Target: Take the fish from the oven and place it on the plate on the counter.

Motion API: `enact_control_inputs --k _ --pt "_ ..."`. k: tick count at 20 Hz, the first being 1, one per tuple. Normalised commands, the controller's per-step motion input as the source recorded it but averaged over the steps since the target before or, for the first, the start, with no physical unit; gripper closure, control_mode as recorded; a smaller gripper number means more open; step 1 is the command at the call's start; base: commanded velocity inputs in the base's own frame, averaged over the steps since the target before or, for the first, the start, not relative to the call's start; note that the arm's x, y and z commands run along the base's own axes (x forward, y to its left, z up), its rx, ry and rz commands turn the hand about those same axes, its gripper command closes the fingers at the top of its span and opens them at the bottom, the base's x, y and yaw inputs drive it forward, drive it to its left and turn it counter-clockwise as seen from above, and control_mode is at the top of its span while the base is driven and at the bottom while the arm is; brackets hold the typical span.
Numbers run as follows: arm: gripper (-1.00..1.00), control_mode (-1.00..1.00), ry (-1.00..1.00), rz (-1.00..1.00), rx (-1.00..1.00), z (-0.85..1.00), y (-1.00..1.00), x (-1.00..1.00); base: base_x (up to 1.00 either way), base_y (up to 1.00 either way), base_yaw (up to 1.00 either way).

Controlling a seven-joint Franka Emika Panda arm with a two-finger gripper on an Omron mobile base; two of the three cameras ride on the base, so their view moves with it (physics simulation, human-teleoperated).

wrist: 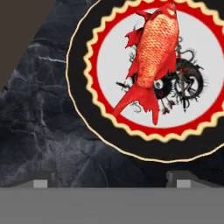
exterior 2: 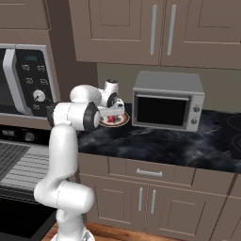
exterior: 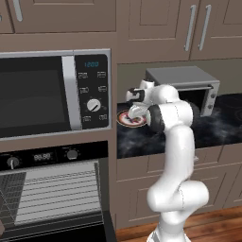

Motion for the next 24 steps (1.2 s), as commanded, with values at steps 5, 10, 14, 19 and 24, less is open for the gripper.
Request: enact_control_inputs --k 5,10,14,19,24 --pt "-1.0 -1.0 -0.03 0.0 0.01 0.39 -0.12 -1.0 0.0 0.0 0.0" --pt "-1.0 -1.0 -0.05 0.0 0.0 0.4 -0.02 -1.0 0.0 0.0 0.0" --pt "-1.0 -1.0 -0.11 0.0 0.0 0.52 0.0 -1.0 0.0 0.0 0.0" --pt "-1.0 -1.0 -0.11 0.0 0.0 0.67 0.0 -1.0 0.0 0.0 0.0" --pt "-1.0 -1.0 -0.02 0.0 0.0 0.92 0.0 -0.68 0.0 0.0 0.0"
